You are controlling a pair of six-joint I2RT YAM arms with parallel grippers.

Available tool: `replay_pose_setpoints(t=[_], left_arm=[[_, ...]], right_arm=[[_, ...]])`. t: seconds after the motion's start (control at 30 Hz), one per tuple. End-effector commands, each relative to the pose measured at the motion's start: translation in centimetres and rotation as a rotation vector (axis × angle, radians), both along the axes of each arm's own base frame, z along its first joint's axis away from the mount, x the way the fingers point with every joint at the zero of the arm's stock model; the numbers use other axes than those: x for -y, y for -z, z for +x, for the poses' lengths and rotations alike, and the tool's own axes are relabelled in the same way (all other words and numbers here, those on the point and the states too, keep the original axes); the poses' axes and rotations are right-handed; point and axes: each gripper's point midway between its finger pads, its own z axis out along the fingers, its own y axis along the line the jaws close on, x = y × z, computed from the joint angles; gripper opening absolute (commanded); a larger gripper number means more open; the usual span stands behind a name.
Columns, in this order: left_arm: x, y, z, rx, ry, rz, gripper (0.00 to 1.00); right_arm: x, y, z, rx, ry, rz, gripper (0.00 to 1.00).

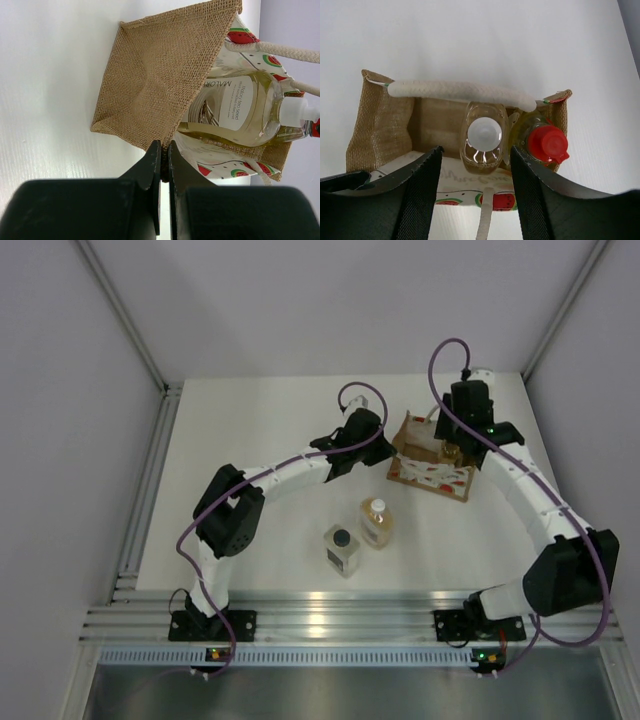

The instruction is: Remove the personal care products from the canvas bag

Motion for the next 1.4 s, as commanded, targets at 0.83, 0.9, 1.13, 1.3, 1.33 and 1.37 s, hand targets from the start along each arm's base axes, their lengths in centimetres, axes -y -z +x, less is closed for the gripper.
replay_pose_setpoints(t=[0.83, 0.9, 1.13, 1.3, 1.33, 1.37], left_arm=[[-1.8, -1.6, -0.1, 0.026, -0.009, 0.027, 0.00], [-1.7, -1.7, 0.0, 0.030, -0.007, 0.024, 0.00], [-1.5, -1.9, -0.1, 0.026, -0.004, 0.015, 0.00], [-1.5, -2.0, -0.1, 0.027, -0.005, 0.011, 0.00], [-1.5, -2.1, 0.0, 0.029, -0.006, 0.011, 0.00], [-1.6, -2.0, 0.0, 0.028, -0.009, 0.013, 0.00]], right_arm=[[1.1, 3.9, 3.3, -0.072, 0.015, 0.009, 0.22], [0.9, 3.1, 3.2, -0.053, 0.006, 0.017, 0.12], [-0.7, -1.5, 2.9, 0.082, -0.070, 0.029, 0.00], [-1.7, -5.4, 1.9, 0.175, -0.115, 0.050, 0.00], [-1.8, -6.2, 1.8, 0.193, -0.122, 0.054, 0.00], [-2.0, -6.7, 1.7, 0.205, -0.127, 0.058, 0.00]])
